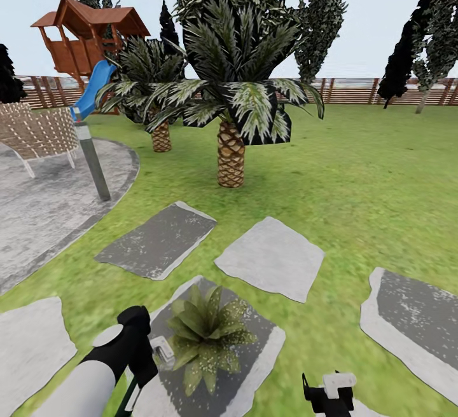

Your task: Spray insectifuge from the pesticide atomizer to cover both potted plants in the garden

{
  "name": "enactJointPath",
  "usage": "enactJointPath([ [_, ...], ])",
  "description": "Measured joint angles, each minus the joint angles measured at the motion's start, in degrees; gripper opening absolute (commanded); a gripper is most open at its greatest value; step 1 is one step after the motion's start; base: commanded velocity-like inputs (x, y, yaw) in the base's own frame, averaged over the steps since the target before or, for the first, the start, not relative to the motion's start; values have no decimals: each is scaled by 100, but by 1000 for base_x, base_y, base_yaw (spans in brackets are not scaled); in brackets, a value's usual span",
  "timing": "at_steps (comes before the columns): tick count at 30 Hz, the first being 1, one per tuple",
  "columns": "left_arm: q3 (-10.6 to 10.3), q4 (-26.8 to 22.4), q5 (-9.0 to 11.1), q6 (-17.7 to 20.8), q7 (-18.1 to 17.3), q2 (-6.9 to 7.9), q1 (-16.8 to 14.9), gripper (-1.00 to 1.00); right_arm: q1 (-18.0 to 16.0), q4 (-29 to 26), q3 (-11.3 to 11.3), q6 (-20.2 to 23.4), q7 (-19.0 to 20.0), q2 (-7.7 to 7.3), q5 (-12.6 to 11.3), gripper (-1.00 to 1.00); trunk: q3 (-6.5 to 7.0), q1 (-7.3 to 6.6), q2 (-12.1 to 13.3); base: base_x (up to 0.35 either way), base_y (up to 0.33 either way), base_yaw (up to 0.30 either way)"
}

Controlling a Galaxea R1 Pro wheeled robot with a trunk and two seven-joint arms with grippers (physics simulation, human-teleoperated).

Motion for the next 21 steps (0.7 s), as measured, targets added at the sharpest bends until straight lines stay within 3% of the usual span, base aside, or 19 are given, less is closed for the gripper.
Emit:
enactJointPath([
  [10,26,204,1,-41,16,81,135,-100,-1,0,1,0,0,0,4,100,0,0,0,0,0,0],
  [21,15,113,5,-9,-8,26,24,-100,3,0,1,0,0,0,4,100,0,0,0,0,26,-23],
])
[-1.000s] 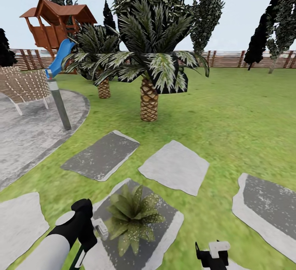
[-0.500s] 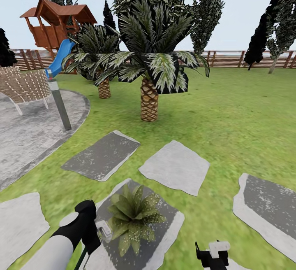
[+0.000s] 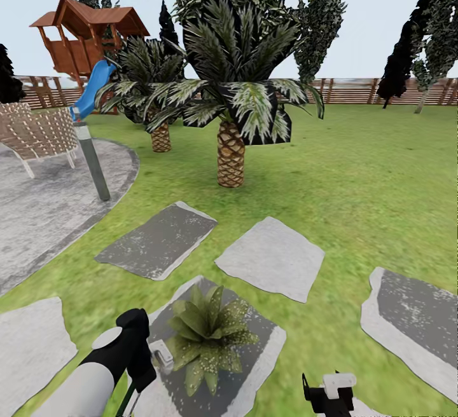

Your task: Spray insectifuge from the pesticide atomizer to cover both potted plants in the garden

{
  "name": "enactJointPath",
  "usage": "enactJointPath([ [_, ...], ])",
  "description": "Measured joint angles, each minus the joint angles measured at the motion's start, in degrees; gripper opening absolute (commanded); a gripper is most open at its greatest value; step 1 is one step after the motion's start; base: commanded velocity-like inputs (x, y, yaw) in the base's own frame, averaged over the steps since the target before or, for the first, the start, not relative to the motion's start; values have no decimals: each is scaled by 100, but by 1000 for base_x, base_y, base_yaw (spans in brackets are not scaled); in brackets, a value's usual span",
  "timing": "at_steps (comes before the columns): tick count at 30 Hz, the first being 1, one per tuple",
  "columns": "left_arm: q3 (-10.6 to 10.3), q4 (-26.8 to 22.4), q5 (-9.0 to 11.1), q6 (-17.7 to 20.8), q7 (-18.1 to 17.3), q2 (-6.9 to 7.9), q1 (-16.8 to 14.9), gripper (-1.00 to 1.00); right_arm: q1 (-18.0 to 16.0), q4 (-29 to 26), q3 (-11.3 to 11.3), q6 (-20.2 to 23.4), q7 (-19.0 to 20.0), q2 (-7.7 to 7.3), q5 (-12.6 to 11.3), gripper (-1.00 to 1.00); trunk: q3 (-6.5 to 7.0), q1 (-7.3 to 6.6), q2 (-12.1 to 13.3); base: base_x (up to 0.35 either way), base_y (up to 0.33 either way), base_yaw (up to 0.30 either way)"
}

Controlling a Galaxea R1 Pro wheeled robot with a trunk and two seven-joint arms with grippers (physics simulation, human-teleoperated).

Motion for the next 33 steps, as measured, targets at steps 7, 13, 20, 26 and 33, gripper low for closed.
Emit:
enactJointPath([
  [7,-21,3,-3,-9,26,26,47,-100,0,0,1,0,0,0,1,100,0,0,0,-15,10,-181],
  [13,-30,2,-5,-8,31,2,64,-100,-3,1,-1,1,1,3,0,100,0,1,0,-130,234,-5],
  [20,-22,2,-4,-7,31,0,34,-100,-3,1,0,-7,10,1,0,100,0,-2,0,120,286,0],
  [26,-24,6,0,-9,35,-17,33,-100,-1,-1,-1,-8,4,7,-5,100,0,-1,0,178,198,-112],
  [33,-28,79,-14,-19,44,36,85,-100,0,0,0,-9,0,9,-5,100,0,0,0,6,7,-57],
])
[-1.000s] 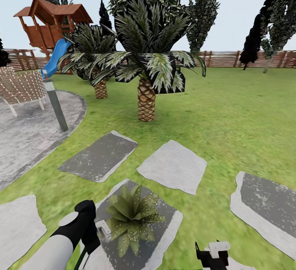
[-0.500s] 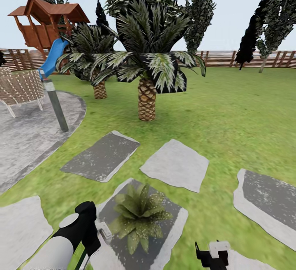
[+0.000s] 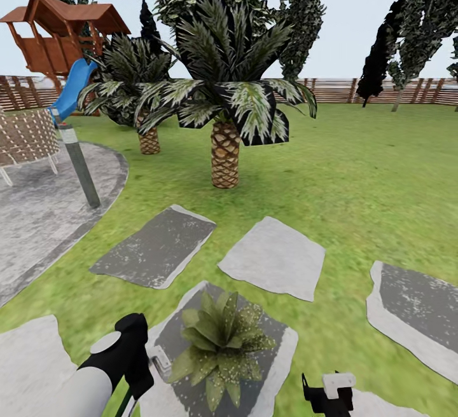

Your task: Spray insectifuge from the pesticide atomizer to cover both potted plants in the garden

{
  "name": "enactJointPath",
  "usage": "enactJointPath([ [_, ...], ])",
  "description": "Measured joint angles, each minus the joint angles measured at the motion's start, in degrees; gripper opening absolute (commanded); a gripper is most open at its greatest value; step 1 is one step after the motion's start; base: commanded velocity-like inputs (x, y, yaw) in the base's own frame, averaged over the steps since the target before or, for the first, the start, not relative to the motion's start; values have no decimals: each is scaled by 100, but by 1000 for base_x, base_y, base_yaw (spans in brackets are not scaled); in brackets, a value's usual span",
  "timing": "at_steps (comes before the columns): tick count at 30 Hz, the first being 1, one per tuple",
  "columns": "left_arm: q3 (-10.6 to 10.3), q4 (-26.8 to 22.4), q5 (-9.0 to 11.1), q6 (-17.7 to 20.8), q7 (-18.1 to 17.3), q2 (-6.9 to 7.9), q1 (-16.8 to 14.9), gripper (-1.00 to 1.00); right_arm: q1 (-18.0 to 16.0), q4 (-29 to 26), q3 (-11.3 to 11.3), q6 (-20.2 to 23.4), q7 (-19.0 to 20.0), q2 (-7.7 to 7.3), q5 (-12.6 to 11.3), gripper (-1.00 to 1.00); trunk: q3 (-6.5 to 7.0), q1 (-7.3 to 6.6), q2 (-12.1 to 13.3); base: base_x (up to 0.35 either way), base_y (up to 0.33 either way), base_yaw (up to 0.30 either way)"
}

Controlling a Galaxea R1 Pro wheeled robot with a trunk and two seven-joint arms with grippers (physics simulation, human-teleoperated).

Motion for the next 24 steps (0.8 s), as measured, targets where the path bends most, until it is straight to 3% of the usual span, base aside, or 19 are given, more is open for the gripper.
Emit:
enactJointPath([
  [7,27,-30,8,2,26,53,18,-100,-1,0,0,0,4,0,2,100,0,2,0,-72,35,0],
  [10,49,-45,9,6,213,33,18,-100,-1,0,-3,1,6,0,-1,100,0,3,1,-189,221,-54],
  [20,57,2,60,9,354,-12,11,-100,-2,-2,-1,4,5,-1,0,100,0,0,0,-15,287,-277],
  [24,46,27,88,2,295,5,17,-100,0,-1,0,3,3,0,-2,100,0,0,0,0,57,-182],
])
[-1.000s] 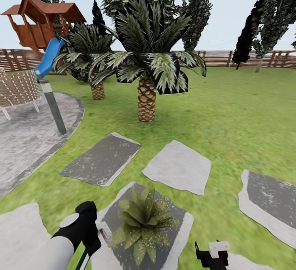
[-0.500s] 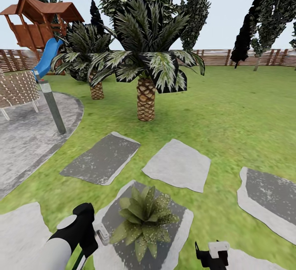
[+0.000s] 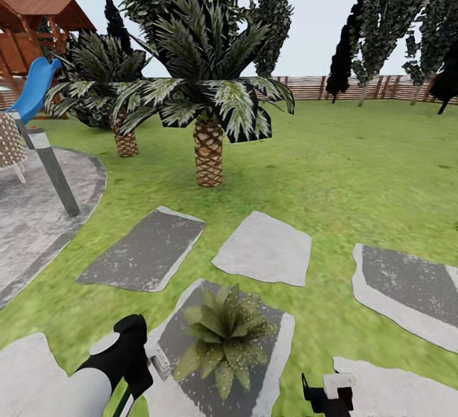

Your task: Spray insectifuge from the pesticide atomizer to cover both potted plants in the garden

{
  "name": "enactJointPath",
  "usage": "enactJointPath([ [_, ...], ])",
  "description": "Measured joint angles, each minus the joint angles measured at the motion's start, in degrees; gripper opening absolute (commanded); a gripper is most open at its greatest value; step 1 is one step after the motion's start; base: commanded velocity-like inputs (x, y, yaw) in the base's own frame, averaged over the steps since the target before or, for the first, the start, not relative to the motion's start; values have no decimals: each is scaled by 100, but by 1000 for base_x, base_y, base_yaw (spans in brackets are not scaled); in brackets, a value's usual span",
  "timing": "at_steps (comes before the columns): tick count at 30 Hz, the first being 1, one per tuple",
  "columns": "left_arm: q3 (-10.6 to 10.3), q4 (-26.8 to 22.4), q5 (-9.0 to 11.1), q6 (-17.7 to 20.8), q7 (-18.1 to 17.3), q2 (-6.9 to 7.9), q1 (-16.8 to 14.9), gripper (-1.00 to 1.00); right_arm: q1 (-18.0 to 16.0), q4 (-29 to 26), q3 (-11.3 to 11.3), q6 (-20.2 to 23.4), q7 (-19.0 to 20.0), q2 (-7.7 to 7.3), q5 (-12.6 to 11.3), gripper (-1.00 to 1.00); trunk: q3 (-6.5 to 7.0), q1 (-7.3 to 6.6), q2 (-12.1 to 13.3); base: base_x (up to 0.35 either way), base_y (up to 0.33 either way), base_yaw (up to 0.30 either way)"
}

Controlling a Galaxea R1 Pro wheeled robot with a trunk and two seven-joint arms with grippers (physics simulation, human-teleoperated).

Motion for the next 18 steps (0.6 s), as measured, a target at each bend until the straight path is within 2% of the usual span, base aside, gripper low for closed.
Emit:
enactJointPath([
  [9,29,87,10,-19,36,27,2,-100,0,1,-8,-1,6,-8,6,100,0,0,0,0,2,-7],
  [14,16,91,6,-19,58,-11,2,-100,0,1,-9,-3,-2,-8,-1,100,0,0,0,0,0,0],
  [18,16,163,15,-35,69,24,1,-100,-1,-1,-7,-3,-3,-9,-1,100,0,0,0,0,0,-157],
])
